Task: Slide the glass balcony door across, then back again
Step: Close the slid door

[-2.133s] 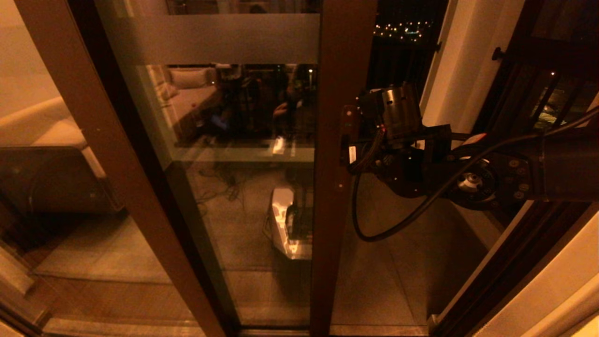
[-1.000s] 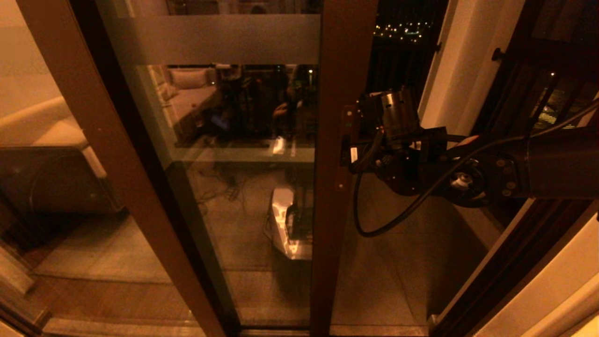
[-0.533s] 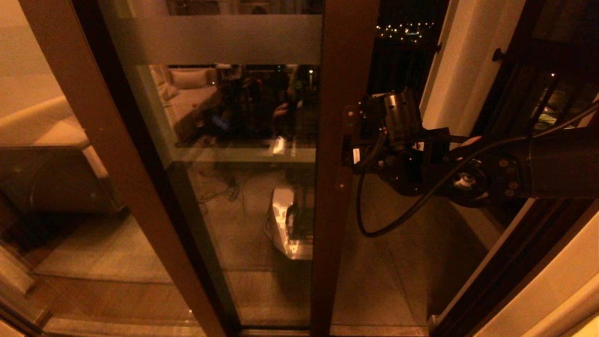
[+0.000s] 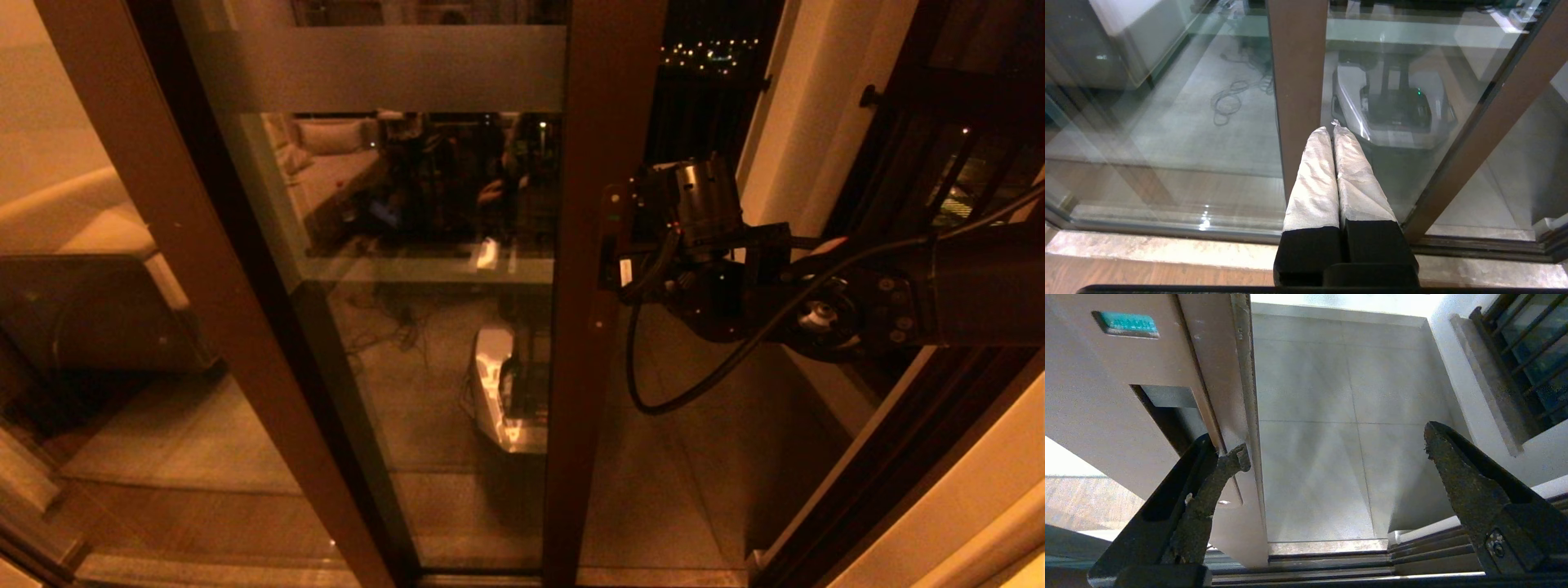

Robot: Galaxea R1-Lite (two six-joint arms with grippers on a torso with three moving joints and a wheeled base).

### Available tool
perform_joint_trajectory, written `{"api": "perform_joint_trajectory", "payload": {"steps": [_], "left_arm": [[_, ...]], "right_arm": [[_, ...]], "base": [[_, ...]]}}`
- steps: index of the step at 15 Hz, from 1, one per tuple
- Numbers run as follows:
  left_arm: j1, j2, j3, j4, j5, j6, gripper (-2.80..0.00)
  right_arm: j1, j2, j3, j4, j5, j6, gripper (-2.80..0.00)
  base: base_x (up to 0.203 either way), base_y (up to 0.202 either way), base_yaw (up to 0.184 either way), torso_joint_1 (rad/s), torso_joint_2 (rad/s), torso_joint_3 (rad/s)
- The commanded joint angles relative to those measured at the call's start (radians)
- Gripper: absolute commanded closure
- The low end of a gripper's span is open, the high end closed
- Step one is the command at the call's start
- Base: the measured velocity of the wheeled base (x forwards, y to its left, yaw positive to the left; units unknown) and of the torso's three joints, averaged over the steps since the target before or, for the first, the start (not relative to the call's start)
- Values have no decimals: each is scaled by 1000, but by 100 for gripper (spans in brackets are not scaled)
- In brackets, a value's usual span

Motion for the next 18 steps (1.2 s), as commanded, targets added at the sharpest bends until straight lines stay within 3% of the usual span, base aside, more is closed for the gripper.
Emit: {"api": "perform_joint_trajectory", "payload": {"steps": [1, 10, 15, 18], "left_arm": [[0, 0, 0, 0, 1, 0, 0], [0, 0, 0, 1, 1, -1, 0], [0, 0, 0, 1, 0, -1, 0], [0, 0, 0, 1, -1, -1, 0]], "right_arm": [[-2, -4, 1, 0, -7, 0, -280], [-32, -20, 31, -3, -7, -9, -280], [-37, -36, 107, -134, -8, -76, -280], [-37, -69, 133, -139, -5, -79, -280]], "base": [[0, 0, 0, 0, 0, 0], [0, 0, 0, 0, 0, 0], [0, 0, 0, 0, 0, 0], [0, 0, 0, 0, 0, 0]]}}
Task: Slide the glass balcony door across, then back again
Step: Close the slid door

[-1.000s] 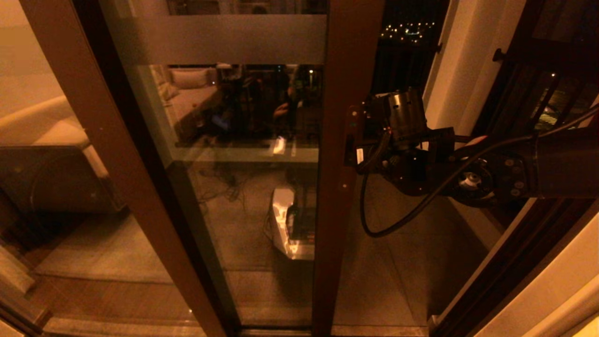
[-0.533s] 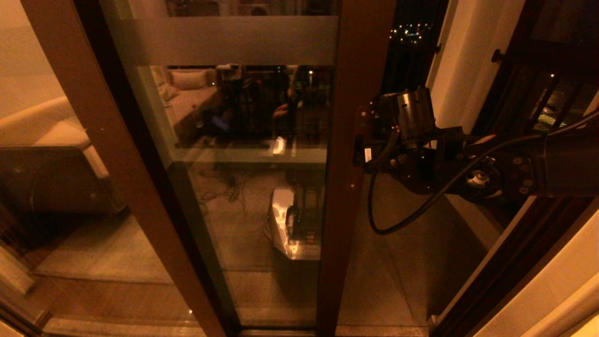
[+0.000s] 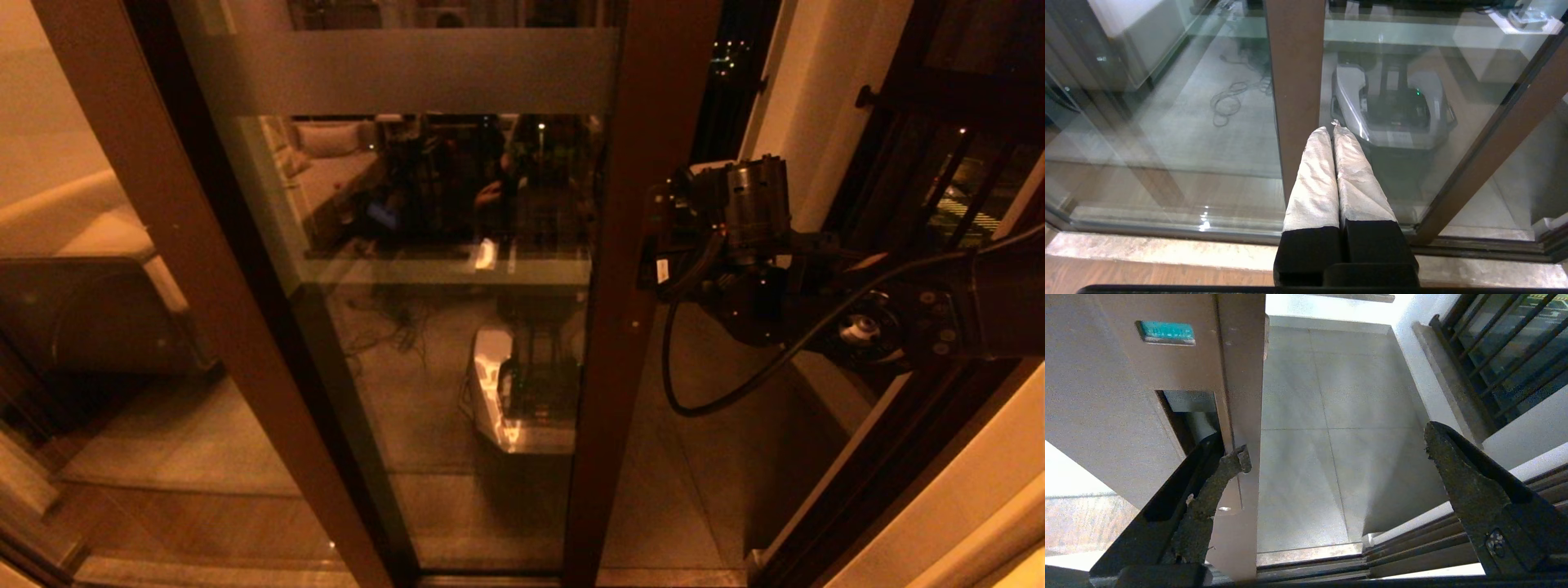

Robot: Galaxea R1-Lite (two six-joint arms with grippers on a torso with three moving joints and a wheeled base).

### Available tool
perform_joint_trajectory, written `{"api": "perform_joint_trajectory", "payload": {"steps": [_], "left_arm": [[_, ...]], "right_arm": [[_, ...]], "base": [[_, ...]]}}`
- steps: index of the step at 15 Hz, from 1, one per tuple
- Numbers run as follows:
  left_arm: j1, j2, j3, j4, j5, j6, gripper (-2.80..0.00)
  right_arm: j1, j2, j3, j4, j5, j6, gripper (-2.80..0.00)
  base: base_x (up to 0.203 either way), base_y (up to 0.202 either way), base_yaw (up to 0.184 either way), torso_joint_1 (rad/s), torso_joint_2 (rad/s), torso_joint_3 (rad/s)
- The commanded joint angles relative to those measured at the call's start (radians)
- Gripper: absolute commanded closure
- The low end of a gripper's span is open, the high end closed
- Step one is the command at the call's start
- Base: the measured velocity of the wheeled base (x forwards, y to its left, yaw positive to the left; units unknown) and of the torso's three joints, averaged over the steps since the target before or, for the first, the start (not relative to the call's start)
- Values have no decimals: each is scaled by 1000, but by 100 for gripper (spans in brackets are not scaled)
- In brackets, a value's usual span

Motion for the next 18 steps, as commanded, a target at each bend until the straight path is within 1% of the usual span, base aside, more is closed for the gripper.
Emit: {"api": "perform_joint_trajectory", "payload": {"steps": [1, 5, 10, 12, 18], "left_arm": [[0, 0, 0, 1, 1, -1, 0], [0, 0, 0, 1, 1, -2, 0], [0, 0, 0, 1, 1, 0, 0], [0, 0, 0, 1, 1, -2, 0], [0, 0, 0, 1, 1, -1, 0]], "right_arm": [[2, -28, 14, -3, 3, 0, -280], [9, -70, 55, -3, 4, -1, -280], [4, -46, 54, -14, 4, -3, -280], [2, -39, 55, -30, 4, -15, -280], [-29, -41, 54, -43, 4, -32, -280]], "base": [[0, 0, 0, 0, 0, 0], [0, 0, 0, 0, 0, 0], [0, 0, 0, 0, 0, 0], [0, 0, 0, 0, 0, 0], [0, 0, 0, 0, 0, 0]]}}
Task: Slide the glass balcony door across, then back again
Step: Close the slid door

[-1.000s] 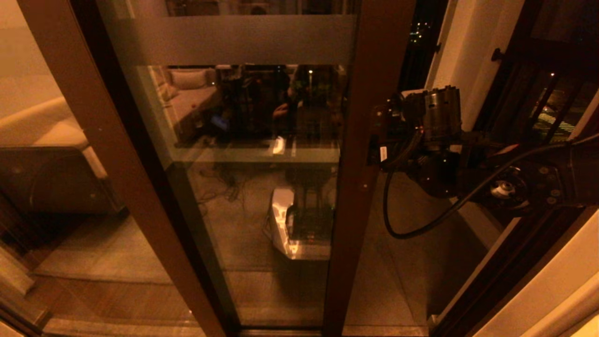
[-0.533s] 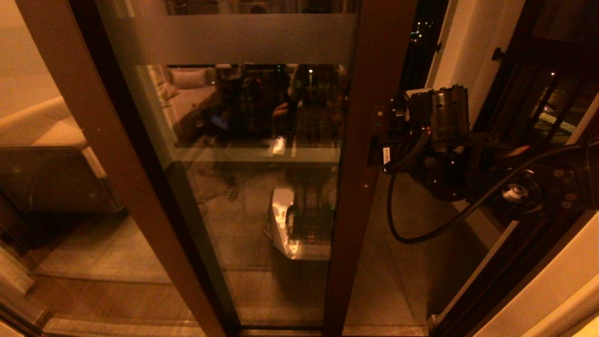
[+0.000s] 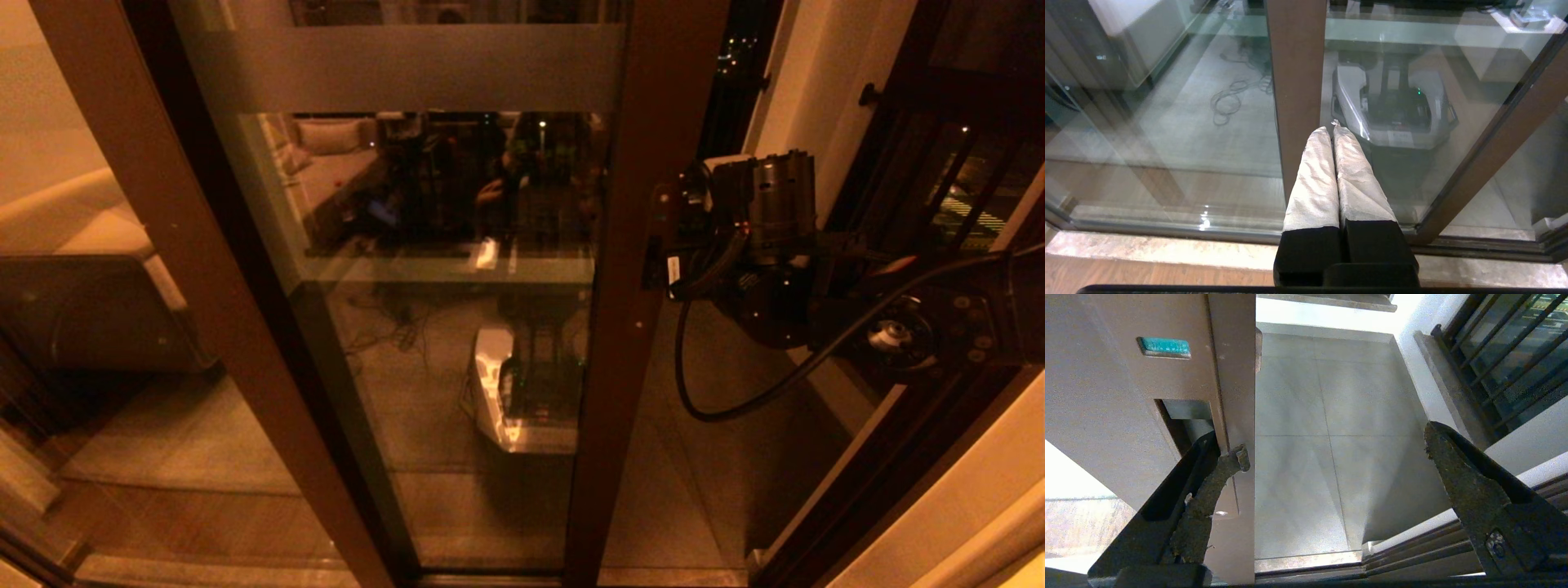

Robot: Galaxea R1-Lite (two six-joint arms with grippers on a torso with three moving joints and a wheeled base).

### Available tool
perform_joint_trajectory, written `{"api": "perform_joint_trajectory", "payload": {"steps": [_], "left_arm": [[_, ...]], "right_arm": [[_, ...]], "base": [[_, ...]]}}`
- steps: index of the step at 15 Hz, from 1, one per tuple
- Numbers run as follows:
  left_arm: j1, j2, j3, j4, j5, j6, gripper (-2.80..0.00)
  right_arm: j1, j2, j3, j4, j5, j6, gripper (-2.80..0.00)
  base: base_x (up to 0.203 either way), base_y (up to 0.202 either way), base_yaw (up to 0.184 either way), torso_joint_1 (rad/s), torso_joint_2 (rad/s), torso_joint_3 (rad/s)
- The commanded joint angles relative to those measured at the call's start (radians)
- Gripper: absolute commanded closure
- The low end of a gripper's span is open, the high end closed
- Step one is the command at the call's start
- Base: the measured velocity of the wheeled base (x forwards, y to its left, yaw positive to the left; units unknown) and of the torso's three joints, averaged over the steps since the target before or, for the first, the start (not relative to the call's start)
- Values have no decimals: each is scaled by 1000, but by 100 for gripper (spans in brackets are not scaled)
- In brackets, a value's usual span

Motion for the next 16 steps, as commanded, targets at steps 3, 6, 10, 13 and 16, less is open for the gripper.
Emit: {"api": "perform_joint_trajectory", "payload": {"steps": [3, 6, 10, 13, 16], "left_arm": [[0, 0, 0, 0, 1, -1, 0], [0, 0, 0, 0, 1, -1, 0], [0, 0, 0, 0, 1, -1, 0], [0, 0, 0, 1, 0, 0, 0], [0, 0, 0, 1, 1, 0, 0]], "right_arm": [[-28, 3, -4, -7, -9, -12, -280], [-36, 2, -2, -7, -9, -13, -280], [-38, -6, 2, -7, -9, -13, -280], [-63, -6, 14, -14, -9, -15, -280], [-83, -6, 19, -44, -9, -37, -280]], "base": [[0, 0, 0, 0, 0, 0], [0, 0, 0, 0, 0, 0], [0, 0, 0, 0, 0, 0], [0, 0, 0, 0, 0, 0], [0, 0, 0, 0, 0, 0]]}}
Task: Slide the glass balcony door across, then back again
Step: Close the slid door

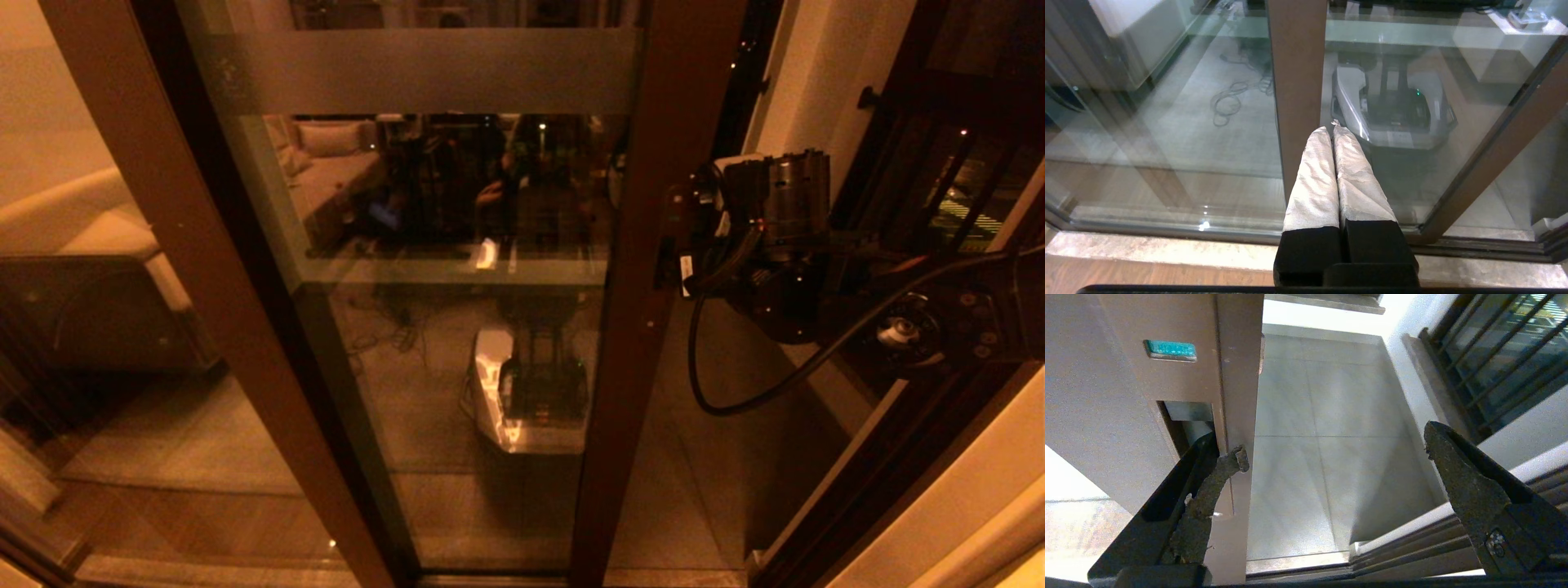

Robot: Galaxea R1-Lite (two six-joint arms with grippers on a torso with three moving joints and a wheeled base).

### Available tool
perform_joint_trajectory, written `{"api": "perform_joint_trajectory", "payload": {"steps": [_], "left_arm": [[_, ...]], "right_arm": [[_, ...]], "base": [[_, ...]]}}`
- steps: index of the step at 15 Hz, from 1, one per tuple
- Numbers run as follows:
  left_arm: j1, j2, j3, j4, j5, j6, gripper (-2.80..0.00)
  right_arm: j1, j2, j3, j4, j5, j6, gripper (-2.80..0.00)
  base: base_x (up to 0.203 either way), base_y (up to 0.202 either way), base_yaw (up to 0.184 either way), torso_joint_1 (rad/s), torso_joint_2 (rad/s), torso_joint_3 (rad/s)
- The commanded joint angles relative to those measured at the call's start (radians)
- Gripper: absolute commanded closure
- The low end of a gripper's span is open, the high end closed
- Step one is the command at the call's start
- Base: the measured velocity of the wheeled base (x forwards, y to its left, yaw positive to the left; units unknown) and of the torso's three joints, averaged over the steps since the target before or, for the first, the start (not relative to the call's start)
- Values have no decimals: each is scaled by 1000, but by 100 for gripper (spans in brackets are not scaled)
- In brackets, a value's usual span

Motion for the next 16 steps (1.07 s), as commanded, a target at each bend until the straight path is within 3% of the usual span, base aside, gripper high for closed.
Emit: {"api": "perform_joint_trajectory", "payload": {"steps": [1, 8, 16], "left_arm": [[0, 0, 0, 1, 0, -1, 0], [0, 0, 0, 0, 0, -1, 0], [0, 0, 0, 1, 0, -1, 0]], "right_arm": [[-5, -3, 4, -11, -7, 0, -280], [-49, -12, 44, -63, -7, -33, -280], [-37, -97, 137, -90, -1, -41, -280]], "base": [[0, 0, 0, 0, 0, 0], [0, 0, 0, 0, 0, 4], [0, 0, 0, 0, 0, 0]]}}
